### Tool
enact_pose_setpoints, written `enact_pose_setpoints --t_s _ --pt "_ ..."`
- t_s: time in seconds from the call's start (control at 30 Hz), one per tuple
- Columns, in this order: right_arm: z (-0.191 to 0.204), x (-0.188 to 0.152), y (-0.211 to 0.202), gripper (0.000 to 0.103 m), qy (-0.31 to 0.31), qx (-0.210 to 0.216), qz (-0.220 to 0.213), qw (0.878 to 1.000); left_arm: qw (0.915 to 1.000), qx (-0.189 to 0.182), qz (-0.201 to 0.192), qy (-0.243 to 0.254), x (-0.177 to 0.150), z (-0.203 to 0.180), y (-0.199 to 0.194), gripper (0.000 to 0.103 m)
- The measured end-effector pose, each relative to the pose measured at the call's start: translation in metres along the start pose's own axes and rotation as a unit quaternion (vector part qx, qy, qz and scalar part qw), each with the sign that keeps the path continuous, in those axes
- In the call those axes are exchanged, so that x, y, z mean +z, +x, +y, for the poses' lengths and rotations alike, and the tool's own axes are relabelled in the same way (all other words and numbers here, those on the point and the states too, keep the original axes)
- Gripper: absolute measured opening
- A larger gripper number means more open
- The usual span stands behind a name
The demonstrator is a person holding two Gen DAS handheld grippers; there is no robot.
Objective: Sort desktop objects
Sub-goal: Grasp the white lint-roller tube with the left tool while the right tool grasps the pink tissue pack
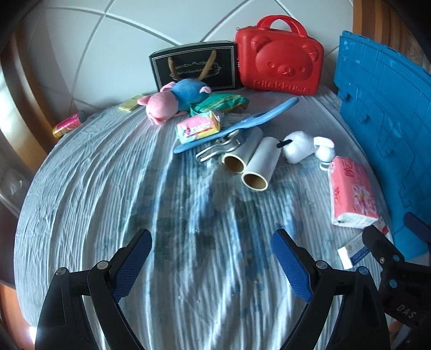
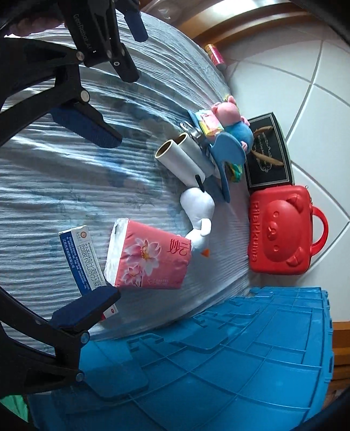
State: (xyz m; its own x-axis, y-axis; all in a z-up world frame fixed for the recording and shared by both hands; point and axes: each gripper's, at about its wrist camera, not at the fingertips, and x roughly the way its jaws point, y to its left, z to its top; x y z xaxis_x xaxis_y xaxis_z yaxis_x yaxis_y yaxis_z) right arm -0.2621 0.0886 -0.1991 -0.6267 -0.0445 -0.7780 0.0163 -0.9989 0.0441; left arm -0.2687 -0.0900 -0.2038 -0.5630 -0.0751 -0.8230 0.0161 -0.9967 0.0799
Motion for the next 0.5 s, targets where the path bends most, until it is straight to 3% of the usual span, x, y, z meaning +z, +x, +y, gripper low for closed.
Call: enact_pose_setpoints --t_s 0.13,0.37,0.5 --pt "-0.010 0.009 0.018 0.103 0.036 -0.038 0.017 0.998 0.9990 -0.023 0.008 0.036 0.023 -0.015 0.027 0.092" --pt "-0.023 0.022 0.043 0.103 0.103 -0.070 0.037 0.992 0.9932 -0.057 0.026 0.098 0.053 -0.037 0.078 0.092" --pt "-0.024 0.029 0.055 0.103 0.119 -0.076 0.041 0.989 0.9901 -0.068 0.038 0.117 0.066 -0.046 0.103 0.084"
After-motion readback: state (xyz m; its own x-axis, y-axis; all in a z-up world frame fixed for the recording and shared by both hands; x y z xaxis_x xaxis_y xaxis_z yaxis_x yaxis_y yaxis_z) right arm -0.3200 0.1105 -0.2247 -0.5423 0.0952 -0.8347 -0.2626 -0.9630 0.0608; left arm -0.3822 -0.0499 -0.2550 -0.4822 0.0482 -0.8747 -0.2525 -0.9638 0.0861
